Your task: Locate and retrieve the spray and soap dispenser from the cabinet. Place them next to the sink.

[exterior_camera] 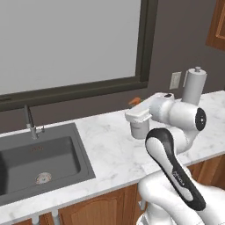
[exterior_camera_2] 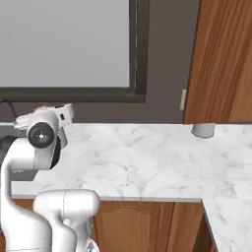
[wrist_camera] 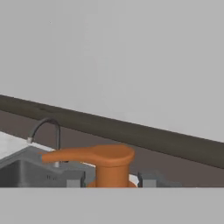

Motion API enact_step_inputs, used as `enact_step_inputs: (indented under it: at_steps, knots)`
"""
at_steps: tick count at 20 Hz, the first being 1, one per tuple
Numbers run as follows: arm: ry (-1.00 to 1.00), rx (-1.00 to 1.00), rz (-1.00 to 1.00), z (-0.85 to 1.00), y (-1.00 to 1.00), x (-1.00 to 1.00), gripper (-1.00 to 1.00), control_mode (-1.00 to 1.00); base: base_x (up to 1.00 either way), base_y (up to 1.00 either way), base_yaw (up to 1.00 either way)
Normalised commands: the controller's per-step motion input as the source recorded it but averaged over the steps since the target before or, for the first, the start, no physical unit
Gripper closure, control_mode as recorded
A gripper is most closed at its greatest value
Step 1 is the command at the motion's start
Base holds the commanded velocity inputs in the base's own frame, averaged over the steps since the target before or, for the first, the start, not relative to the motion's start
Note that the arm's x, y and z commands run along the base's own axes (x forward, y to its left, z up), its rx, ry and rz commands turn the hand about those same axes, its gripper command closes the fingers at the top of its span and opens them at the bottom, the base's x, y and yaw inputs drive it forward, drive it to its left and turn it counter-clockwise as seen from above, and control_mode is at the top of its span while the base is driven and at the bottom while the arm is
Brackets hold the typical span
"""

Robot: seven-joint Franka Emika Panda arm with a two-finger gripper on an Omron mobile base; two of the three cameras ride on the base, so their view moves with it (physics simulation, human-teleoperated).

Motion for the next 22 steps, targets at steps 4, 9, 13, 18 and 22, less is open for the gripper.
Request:
enact_step_inputs:
  at_steps: [4, 9, 13, 18, 22]
  knots:
    - [0.04, 0.07, 0.47, -0.68, 0.01, 0.37, 1.0, -1.0, 0.0, 0.0, 0.0]
    - [-0.01, 0.05, 0.42, -0.45, 0.08, 0.37, 1.0, -1.0, 0.0, 0.0, 0.0]
    - [-0.15, 0.08, 0.27, -0.14, 0.0, 0.45, 1.0, -1.0, 0.0, 0.0, 0.0]
    - [-0.07, 0.06, 0.18, -0.19, 0.01, 0.6, 1.0, -1.0, 0.0, 0.0, 0.0]
    - [0.05, 0.01, 0.14, -0.16, 0.16, 0.47, 1.0, -1.0, 0.0, 0.0, 0.0]
